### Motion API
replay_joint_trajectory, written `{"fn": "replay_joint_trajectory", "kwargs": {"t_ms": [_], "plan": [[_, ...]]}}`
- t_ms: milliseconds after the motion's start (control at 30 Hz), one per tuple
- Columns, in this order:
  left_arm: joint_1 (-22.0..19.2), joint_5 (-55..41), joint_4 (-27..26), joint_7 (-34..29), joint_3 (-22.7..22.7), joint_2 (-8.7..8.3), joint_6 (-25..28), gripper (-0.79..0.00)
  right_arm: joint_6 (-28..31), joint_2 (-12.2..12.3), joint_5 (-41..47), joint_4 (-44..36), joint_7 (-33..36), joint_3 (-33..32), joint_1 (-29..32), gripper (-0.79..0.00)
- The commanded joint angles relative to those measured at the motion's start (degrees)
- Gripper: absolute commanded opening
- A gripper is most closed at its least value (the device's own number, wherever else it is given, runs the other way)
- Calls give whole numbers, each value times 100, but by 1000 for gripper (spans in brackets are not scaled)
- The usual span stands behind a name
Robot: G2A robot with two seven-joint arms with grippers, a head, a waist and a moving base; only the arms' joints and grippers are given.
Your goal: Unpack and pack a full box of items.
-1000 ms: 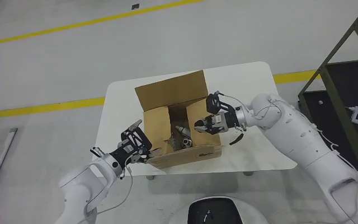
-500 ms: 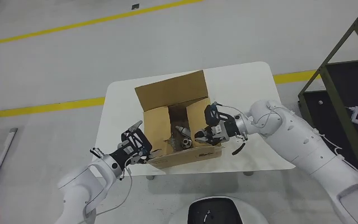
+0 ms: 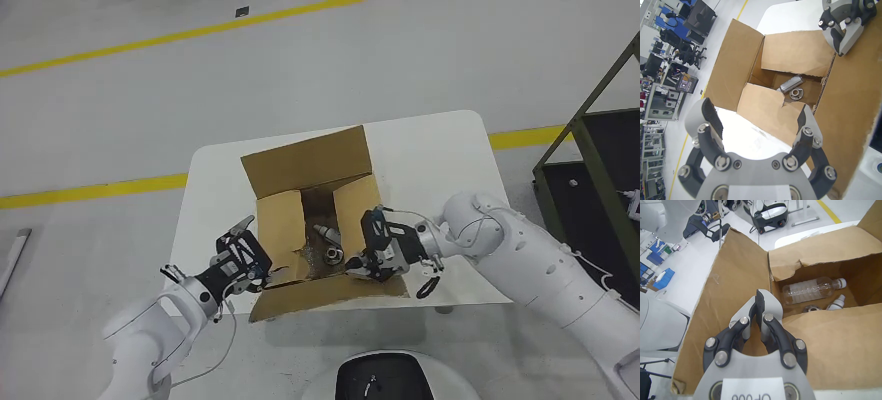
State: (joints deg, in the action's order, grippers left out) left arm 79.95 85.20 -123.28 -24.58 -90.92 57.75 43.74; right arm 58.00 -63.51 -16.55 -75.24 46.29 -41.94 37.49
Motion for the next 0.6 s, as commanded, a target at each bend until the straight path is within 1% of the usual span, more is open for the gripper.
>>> {"fn": "replay_joint_trajectory", "kwargs": {"t_ms": [0,167,367,433,500,533,567], "plan": [[13,-13,2,-15,-18,-5,-19,0,0,60,-26,-47,-1,63,-6,-785],[-7,-2,52,-26,-10,-16,-87,0,0,168,-214,-143,-1,157,-3,-785],[-37,5,98,-34,46,-18,-148,0,0,231,-428,-196,-124,190,17,-785],[-37,5,98,-34,46,-18,-148,0,0,254,-397,-219,-403,70,11,-785],[-37,5,98,-34,46,-18,-148,0,0,304,-371,-172,-864,-221,46,-785],[-37,5,98,-34,46,-18,-148,0,-63,336,-503,-123,-1079,-410,79,-785],[-37,5,98,-34,46,-18,-148,0,-288,369,-688,-94,-1306,-620,121,-785]]}}
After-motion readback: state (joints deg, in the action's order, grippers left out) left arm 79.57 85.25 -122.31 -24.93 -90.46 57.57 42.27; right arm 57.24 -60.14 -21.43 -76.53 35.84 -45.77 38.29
